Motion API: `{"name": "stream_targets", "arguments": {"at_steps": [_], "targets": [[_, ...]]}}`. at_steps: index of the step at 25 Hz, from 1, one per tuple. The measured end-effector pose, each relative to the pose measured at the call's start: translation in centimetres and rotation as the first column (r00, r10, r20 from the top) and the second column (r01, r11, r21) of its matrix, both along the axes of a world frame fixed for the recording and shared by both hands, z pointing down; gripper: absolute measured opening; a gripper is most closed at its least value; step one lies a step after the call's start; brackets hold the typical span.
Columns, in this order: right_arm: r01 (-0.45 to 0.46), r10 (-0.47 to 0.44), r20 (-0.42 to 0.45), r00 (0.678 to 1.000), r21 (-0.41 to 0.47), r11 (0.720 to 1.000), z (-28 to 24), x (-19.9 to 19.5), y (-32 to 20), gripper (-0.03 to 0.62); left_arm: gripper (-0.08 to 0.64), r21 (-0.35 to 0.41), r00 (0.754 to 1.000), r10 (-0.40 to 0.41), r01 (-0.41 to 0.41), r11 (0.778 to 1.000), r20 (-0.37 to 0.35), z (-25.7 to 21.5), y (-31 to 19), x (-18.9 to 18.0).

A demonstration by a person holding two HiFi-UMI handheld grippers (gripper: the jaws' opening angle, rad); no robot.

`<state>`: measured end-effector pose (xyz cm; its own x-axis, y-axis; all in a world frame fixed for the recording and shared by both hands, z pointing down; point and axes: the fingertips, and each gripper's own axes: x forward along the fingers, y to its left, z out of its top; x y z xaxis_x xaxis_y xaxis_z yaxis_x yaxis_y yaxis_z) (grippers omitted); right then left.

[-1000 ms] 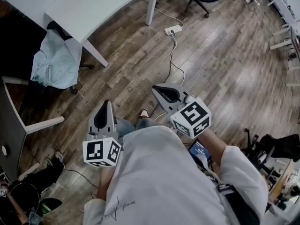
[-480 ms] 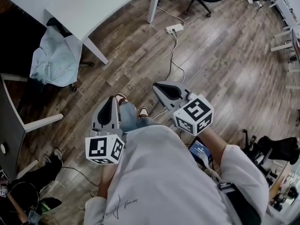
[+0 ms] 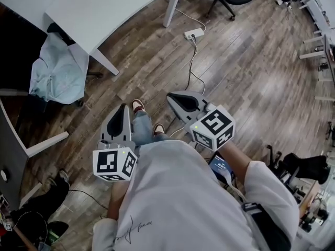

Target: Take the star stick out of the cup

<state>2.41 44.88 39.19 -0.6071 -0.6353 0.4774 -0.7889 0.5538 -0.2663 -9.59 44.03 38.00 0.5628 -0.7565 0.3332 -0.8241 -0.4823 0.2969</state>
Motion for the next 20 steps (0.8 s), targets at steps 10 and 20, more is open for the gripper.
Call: {"name": "stream_targets", "arguments": {"at_steps": [10,20], "targets": [[-0.081,0.081,0.0,0.997,0.0,0.997,-0.9,0.1,-7.9,0.011,0.002,0.022,0.999,0.044,-0.044,0.999,-0.008,-1.5,-9.3,-0.6],[-0.162,0.163,-0.011,0.987,0.044,0.986,-2.7,0.5,-15.1,0.011,0.002,0.052,0.998,0.061,-0.06,0.997,-0.032,-2.7,-16.2,-2.0]]}}
